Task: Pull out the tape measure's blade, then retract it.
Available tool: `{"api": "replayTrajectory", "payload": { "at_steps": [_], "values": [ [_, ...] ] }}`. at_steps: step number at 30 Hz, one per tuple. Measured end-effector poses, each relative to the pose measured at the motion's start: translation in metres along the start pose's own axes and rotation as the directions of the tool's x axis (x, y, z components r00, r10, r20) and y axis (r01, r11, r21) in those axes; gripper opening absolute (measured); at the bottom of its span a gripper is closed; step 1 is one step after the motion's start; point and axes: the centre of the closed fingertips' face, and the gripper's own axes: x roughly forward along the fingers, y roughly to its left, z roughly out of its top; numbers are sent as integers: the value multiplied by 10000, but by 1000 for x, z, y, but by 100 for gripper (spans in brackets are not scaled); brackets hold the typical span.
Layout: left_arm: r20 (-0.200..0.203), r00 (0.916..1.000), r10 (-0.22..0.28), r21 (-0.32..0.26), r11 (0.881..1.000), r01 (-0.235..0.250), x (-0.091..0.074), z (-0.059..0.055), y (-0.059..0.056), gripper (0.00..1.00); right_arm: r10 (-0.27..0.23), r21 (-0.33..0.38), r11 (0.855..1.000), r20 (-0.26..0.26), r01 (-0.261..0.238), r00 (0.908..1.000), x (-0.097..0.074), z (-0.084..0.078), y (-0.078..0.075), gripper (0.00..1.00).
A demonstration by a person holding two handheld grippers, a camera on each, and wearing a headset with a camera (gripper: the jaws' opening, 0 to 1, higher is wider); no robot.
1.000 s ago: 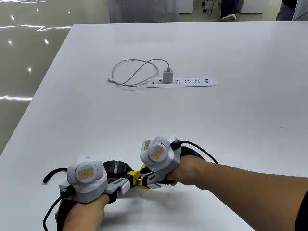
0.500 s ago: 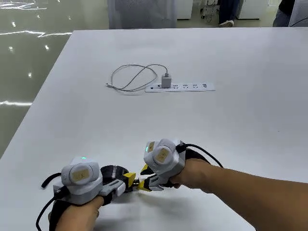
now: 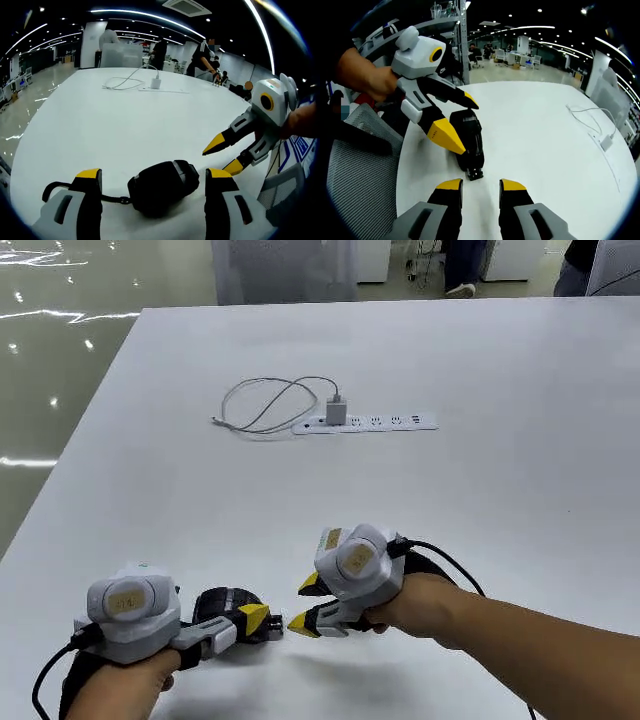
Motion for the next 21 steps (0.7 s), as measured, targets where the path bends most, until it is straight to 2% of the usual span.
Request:
{"api": "replayTrajectory", "payload": {
  "at_steps": [3, 5, 7, 11, 14, 16, 17, 21],
  "values": [
    [-21, 9999, -160, 94, 9998, 160, -3, 1, 1, 91, -52, 91, 9999, 67, 51, 10000, -7, -3, 1, 27],
    [132, 9997, -227, 484, 9986, 220, -7, 5, 2, 91, -62, 385, 9992, 233, 53, 9997, -13, -4, 2, 31],
    [80, 9991, -428, 495, 9979, 424, -9, 5, 0, 93, -130, 536, 9985, 395, 109, 9991, -20, -5, 3, 32],
    [-6, 9974, -721, 1212, 9900, 717, -12, 5, -3, 99, -346, 696, 9971, 525, 309, 9980, -31, -11, 0, 34],
    [-215, 9946, -1015, 1412, 9846, 1035, -13, 3, -6, 99, -569, 888, 9947, 559, 518, 9968, -39, -19, -3, 35],
    [-383, 9868, -1574, 1485, 9757, 1614, -15, -1, -14, 99, -740, 1076, 9919, 582, 675, 9956, -45, -25, -6, 36],
    [-407, 9849, -1681, 1482, 9738, 1723, -15, -1, -15, 99, -814, 1174, 9903, 614, 738, 9948, -47, -27, -7, 36],
    [-762, 9810, -1783, 1962, 9620, 1901, -19, -7, -18, 99, -1068, 1442, 9848, 609, 971, 9924, -55, -41, -9, 38]
  ]
}}
